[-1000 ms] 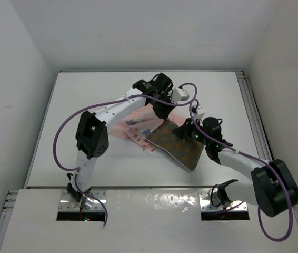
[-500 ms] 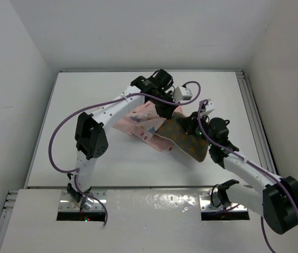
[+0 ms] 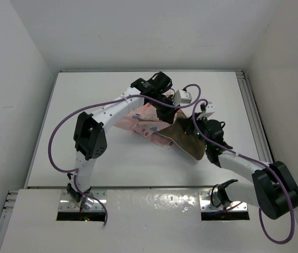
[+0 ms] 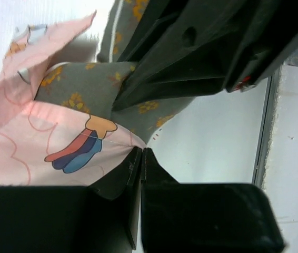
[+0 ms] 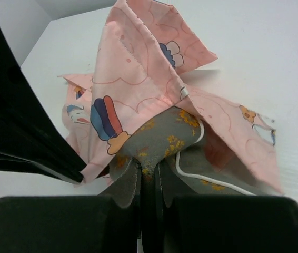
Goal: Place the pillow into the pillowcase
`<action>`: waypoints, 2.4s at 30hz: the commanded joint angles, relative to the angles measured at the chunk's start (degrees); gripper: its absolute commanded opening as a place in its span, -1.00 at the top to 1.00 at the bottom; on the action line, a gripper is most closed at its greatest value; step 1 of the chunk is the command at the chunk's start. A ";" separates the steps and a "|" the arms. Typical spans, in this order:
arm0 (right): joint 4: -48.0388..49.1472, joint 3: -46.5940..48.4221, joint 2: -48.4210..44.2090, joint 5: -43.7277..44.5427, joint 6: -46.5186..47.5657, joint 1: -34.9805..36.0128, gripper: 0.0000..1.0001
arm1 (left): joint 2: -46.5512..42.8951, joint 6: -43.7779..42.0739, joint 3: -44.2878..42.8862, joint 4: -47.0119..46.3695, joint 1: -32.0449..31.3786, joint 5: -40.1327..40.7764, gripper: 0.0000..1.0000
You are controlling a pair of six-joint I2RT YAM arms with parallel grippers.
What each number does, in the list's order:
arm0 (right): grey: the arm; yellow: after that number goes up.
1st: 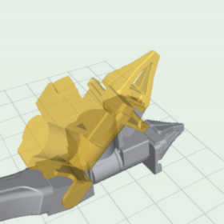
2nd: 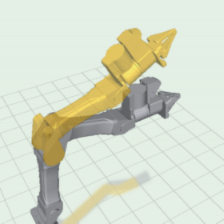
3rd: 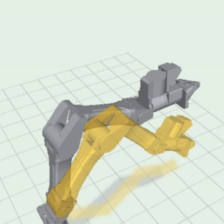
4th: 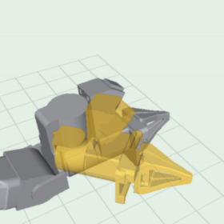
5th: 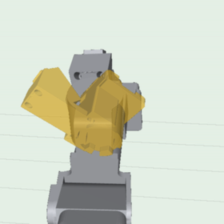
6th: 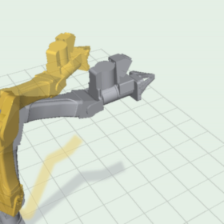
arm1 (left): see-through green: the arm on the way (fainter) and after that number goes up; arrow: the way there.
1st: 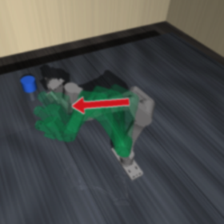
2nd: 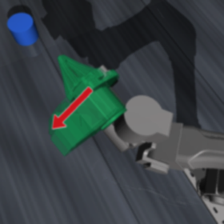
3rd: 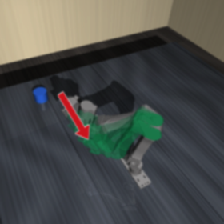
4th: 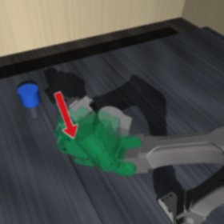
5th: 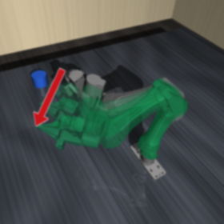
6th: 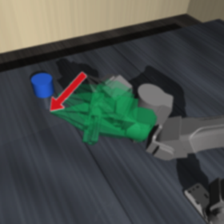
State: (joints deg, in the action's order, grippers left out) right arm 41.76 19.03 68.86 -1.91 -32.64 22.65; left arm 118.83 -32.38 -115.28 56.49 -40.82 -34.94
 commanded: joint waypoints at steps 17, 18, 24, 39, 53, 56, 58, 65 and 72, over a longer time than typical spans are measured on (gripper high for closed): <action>0.43 -0.13 3.38 8.76 -11.39 0.28 1.00 | -1.40 5.22 4.46 -11.05 1.09 8.83 0.15; 0.60 0.04 3.82 8.94 -11.65 0.20 1.00 | -1.49 5.22 4.28 -10.53 1.18 9.53 0.07; 1.22 0.31 6.46 9.21 -13.15 0.28 1.00 | -2.63 4.70 1.38 -6.32 1.18 10.86 -0.31; -4.23 4.70 8.92 5.17 -9.73 0.02 1.00 | -12.38 -4.43 9.26 5.38 -1.81 20.26 0.38; -6.77 4.71 5.85 3.49 -5.16 0.55 1.00 | -12.13 14.34 17.38 -15.51 4.24 26.06 0.00; -9.41 5.23 4.79 3.50 -3.13 0.72 0.54 | -9.76 14.72 15.71 -16.24 4.87 25.71 -0.07; -11.68 5.93 3.83 2.71 -0.94 0.73 -0.10 | -8.01 14.72 15.09 -16.15 4.61 24.40 -0.08; -16.44 7.60 0.31 4.47 6.17 0.64 -0.86 | -4.13 13.92 13.25 -16.85 2.24 21.84 -0.11; -23.12 10.76 3.29 0.68 12.78 1.69 -0.97 | -2.28 14.10 14.21 -18.34 0.83 22.89 -0.08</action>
State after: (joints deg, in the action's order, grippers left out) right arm 21.37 26.81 70.59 0.73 -24.38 23.57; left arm 117.05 -18.94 -99.68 41.41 -39.57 -11.60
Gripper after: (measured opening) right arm 0.984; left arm 0.546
